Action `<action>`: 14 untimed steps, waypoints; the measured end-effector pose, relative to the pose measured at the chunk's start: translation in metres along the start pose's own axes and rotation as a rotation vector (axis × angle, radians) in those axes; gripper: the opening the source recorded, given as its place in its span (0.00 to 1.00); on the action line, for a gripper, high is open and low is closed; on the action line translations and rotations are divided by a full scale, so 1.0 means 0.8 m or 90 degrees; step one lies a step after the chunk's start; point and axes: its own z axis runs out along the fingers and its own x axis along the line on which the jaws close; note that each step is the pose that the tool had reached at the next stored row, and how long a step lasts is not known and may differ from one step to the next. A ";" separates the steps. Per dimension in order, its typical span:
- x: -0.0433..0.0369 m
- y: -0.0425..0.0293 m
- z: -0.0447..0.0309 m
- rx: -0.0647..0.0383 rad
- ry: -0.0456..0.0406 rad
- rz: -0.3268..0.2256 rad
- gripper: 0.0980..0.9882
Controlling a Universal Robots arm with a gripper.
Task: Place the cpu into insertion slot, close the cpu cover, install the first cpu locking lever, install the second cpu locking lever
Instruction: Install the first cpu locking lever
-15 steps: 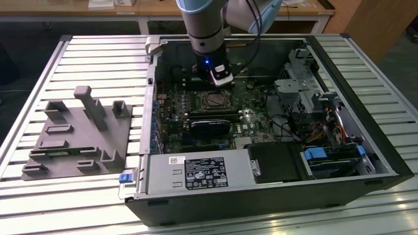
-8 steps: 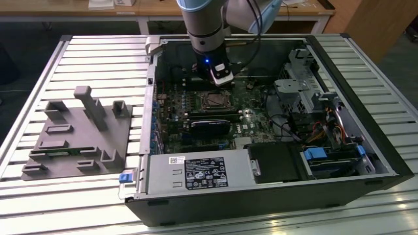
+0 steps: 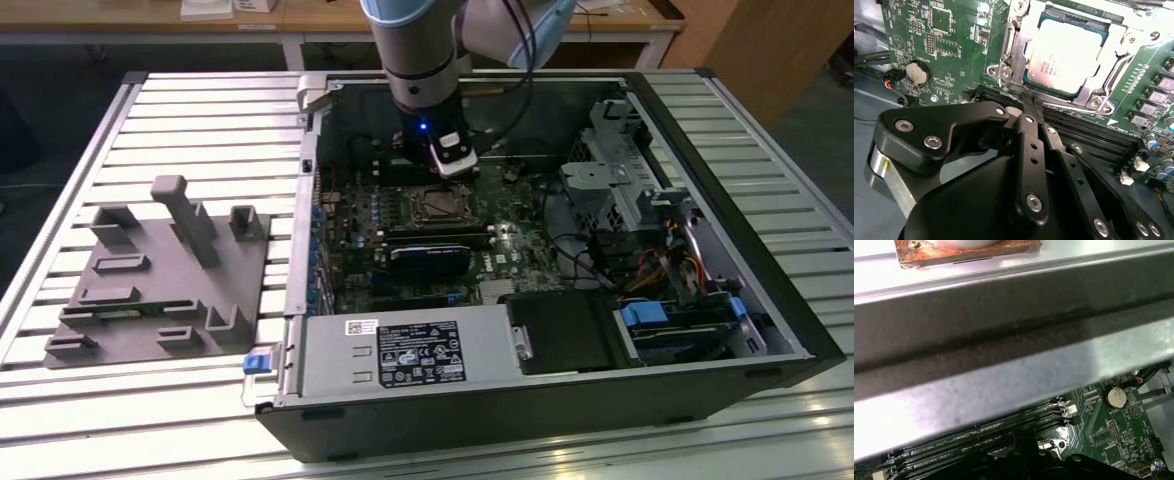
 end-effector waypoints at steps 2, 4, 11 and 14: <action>0.000 -0.0004 0.0008 0.000 -0.0001 0.000 0.01; 0.000 -0.0004 0.0007 0.000 0.0000 0.000 0.01; -0.001 0.0008 -0.0027 -0.001 0.0002 0.000 0.01; 0.000 0.0021 -0.0026 -0.001 0.0004 0.000 0.01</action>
